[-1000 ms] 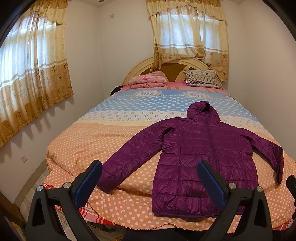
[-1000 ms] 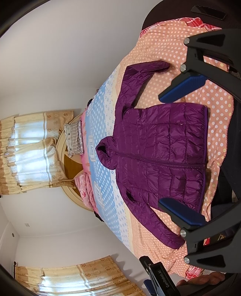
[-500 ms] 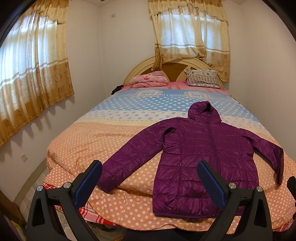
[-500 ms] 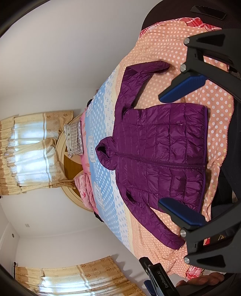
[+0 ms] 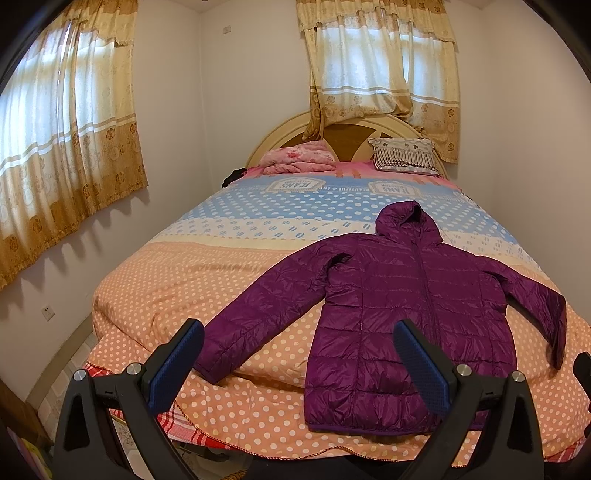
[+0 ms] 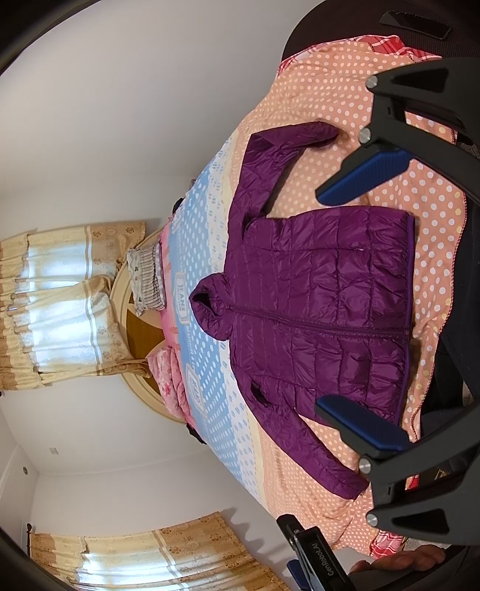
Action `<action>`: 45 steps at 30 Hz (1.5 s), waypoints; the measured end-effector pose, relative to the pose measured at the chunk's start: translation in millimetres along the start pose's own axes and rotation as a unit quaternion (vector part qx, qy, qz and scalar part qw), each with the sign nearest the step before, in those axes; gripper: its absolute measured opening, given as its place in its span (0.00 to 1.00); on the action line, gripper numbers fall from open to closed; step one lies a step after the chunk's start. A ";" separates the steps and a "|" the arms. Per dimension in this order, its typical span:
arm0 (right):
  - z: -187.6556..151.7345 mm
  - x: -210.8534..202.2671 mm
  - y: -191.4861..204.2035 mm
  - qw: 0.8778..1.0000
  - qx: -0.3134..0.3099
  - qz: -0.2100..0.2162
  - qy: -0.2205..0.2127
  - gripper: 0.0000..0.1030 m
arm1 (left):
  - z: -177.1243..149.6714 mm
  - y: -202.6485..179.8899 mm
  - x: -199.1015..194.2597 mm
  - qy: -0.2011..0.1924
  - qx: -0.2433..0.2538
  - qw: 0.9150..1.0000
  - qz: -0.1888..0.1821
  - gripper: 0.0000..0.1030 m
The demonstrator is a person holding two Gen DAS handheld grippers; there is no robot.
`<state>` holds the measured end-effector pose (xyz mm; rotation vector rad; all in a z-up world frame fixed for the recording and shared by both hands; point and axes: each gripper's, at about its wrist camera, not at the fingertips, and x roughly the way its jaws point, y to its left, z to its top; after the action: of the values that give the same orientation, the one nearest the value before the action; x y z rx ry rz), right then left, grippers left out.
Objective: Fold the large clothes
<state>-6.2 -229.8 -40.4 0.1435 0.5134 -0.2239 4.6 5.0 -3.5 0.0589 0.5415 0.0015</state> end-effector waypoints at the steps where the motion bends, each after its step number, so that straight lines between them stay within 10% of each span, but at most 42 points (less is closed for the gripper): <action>1: 0.4 -0.3 0.2 1.000 0.000 0.000 0.000 1.00 | 0.1 0.4 -0.3 0.000 -0.001 1.000 -0.001 0.99; 34: -8.3 26.4 -14.5 1.000 0.006 -0.012 0.022 1.00 | -8.2 -9.9 37.0 0.035 0.015 0.999 -0.004 0.99; 45: -15.5 122.9 -105.2 0.968 -0.052 -0.244 0.008 1.00 | -2.4 -68.2 154.5 0.027 0.073 0.997 0.012 0.99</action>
<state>64.6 -350.0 -123.6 -0.0866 0.5697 -0.6760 134.8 -60.4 -88.9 0.2083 0.5936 -0.0139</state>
